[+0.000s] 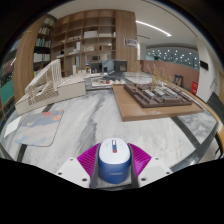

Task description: Arrange mouse

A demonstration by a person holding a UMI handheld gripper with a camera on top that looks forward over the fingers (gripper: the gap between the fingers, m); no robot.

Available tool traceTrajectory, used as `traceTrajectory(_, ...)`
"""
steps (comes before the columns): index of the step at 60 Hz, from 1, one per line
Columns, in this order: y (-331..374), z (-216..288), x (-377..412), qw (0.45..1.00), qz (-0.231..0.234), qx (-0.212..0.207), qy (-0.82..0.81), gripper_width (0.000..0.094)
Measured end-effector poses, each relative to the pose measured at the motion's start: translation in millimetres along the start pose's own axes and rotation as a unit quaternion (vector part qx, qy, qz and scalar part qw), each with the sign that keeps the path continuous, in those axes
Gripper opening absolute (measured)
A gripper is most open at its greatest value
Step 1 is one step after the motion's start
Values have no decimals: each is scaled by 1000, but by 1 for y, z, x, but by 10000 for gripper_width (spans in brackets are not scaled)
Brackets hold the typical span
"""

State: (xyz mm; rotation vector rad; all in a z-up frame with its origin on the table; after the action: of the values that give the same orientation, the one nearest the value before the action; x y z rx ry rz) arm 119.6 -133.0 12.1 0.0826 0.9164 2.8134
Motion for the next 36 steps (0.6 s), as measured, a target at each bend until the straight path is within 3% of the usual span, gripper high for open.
traceTrajectory(7, 8, 6, 0, 999, -9, 20, -46, 393)
traceTrajectory(14, 37, 71, 31, 998, -31, -51, -35, 382)
traceTrajectory(24, 42, 152, 175, 993, 32, -115, 10, 382)
traceTrajectory(29, 14, 145, 237, 994, 59, -95, 14, 384)
traceTrajectory(36, -34, 92, 297, 995, 94, -20, 27, 383)
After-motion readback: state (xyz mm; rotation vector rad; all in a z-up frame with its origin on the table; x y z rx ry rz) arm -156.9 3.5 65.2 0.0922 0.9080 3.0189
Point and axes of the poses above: the point between the fingertips, and its own axes, seen from behind it with the camera up: x to the left, z up, y backward, against the way the camera looks, the point moved 5 cm from there along y, backward, against the way the camera looks, and after that the axes turned 5 degrees about x, right-handed, at the moved point
